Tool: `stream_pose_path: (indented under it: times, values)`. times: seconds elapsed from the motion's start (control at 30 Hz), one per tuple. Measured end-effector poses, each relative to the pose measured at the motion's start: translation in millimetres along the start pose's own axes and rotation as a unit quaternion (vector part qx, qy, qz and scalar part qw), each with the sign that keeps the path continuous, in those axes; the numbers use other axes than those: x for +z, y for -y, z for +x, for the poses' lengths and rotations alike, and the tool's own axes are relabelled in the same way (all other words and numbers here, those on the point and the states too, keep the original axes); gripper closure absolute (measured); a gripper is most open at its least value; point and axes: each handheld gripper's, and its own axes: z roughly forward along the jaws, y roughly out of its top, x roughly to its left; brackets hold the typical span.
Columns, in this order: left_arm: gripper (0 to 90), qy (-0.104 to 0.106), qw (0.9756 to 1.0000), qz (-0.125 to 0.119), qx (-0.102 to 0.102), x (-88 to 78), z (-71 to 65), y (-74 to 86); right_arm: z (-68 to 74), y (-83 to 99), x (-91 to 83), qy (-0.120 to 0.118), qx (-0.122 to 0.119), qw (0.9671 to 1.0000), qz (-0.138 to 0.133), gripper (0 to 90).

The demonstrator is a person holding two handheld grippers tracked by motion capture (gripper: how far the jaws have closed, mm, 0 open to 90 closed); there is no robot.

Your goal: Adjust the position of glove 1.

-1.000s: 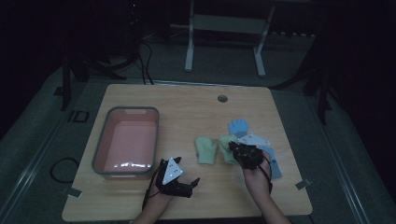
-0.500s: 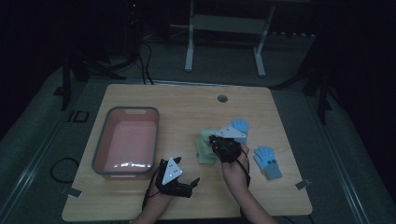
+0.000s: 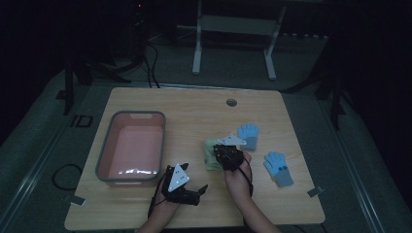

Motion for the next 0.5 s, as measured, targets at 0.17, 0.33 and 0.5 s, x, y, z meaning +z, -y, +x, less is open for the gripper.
stream_pose_path:
  times: [0.17, 0.33, 0.5]
  values:
    - [0.9, 0.000, 1.0000, 0.002, 0.000, 0.2, 0.0, -0.2, 0.3, 5.5, 7.2, 0.000, 0.003, 1.0000, 0.008, 87.5]
    - [0.9, 0.001, 1.0000, 0.002, 0.000, 0.2, 0.0, -0.2, 0.3, 13.1, 17.8, -0.006, 0.011, 0.9997, 0.021, 87.0]
    - [0.9, 0.001, 1.0000, 0.002, 0.000, 0.2, 0.0, -0.1, 3.2, 18.1, 23.8, -0.009, 0.009, 0.9995, 0.028, 86.2]
